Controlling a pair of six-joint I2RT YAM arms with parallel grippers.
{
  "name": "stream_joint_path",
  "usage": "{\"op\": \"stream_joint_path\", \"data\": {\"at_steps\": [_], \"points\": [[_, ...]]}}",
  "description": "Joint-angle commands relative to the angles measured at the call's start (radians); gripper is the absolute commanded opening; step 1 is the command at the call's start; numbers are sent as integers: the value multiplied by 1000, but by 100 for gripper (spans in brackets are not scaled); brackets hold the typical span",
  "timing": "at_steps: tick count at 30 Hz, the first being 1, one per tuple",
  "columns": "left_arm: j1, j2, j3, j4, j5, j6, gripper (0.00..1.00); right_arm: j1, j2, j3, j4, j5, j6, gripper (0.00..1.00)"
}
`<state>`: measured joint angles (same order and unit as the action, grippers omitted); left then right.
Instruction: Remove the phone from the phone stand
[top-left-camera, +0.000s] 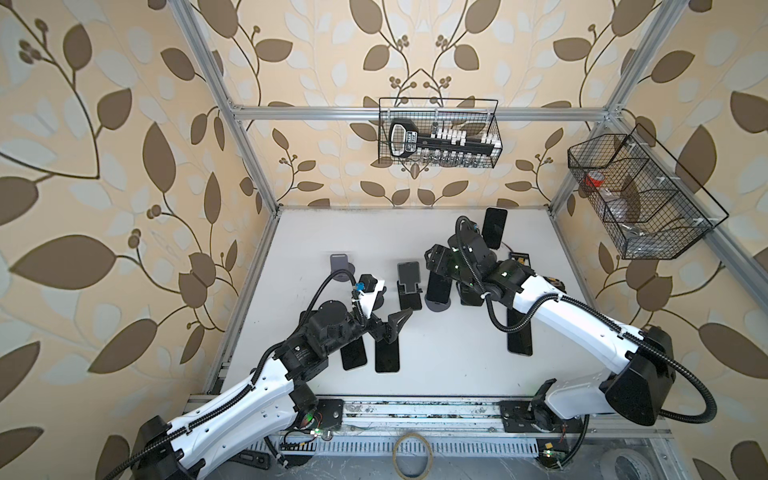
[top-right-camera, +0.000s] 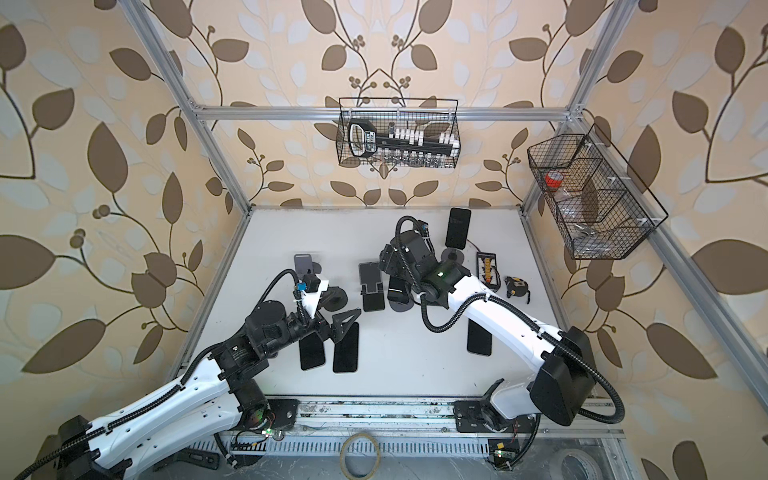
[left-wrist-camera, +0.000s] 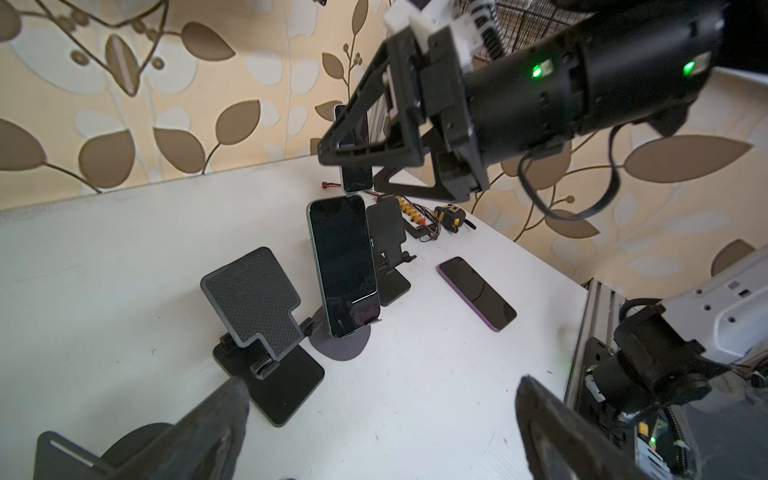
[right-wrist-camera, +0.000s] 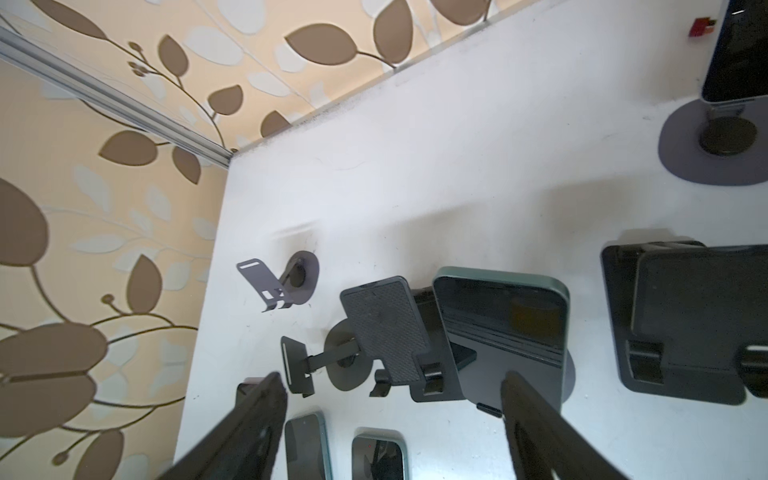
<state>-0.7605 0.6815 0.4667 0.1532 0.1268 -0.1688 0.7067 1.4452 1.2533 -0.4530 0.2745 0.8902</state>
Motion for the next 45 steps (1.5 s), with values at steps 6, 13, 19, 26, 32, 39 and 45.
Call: {"op": "stream_joint_path", "data": {"at_steps": [6,13,19,26,32,39,45], "points": [[-8,-111,-8,-61,11,-44,99,47,101,109,-183,184,76,82],[-8,-145,-10,-105,1,-29,99,77,143,161,-253,290,186,84],[-8,-147,-20,-101,-20,-29,99,76,179,211,-303,336,191,92],[-7,-177,-41,-103,-115,-55,99,50,196,231,-305,313,197,100],[-8,-204,-46,-145,-153,-57,99,37,200,226,-312,311,218,99],[-8,-209,-53,-161,-144,-57,99,34,220,225,-313,267,198,100],[-8,-175,-35,-154,-128,-37,99,23,253,239,-313,226,177,100]]}}
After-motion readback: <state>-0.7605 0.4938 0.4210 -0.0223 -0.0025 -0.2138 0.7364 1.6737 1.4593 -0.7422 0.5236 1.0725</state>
